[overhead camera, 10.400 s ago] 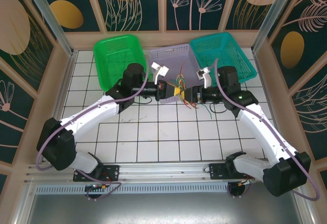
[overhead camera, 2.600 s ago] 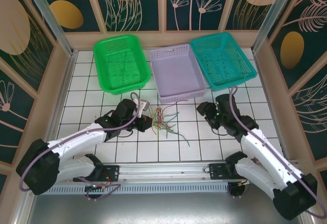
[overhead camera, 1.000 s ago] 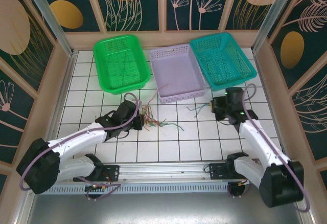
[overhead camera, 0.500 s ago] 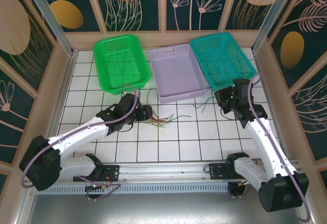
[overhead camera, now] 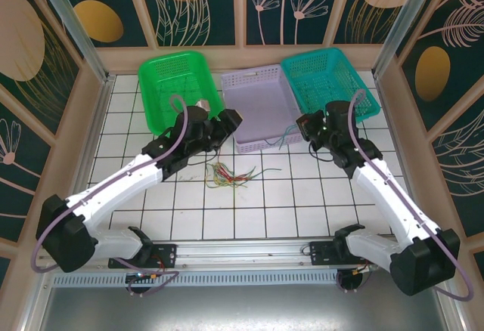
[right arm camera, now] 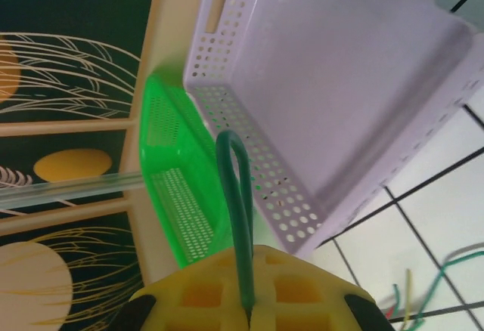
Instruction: Untangle the cables
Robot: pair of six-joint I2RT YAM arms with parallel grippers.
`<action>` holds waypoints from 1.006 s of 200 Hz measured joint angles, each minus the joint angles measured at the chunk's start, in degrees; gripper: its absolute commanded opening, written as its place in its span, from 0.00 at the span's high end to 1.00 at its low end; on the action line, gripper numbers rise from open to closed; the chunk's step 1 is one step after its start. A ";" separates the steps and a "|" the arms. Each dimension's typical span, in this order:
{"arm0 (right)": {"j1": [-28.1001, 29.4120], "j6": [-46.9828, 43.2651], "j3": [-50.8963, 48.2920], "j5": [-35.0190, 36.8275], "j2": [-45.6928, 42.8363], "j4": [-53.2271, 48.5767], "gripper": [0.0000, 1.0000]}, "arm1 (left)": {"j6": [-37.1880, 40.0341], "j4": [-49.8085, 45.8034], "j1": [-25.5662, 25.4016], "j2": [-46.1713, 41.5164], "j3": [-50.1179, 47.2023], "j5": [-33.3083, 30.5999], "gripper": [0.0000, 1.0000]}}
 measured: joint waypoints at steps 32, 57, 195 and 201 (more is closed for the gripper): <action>1.03 4.92 -0.70 -0.02 2.99 5.03 1.00 | -15.85 2.60 -0.83 1.66 -0.83 2.89 0.27; 2.12 7.61 -0.70 -0.02 5.01 7.32 1.00 | -23.65 5.27 -2.03 2.25 -1.01 4.33 0.30; 5.97 12.48 -3.13 -1.22 6.40 10.43 1.00 | -34.27 10.75 -4.70 10.56 -0.52 4.72 1.00; 5.99 12.50 -3.15 -1.33 6.40 10.40 1.00 | -34.49 10.88 -4.70 10.56 -0.52 4.46 1.00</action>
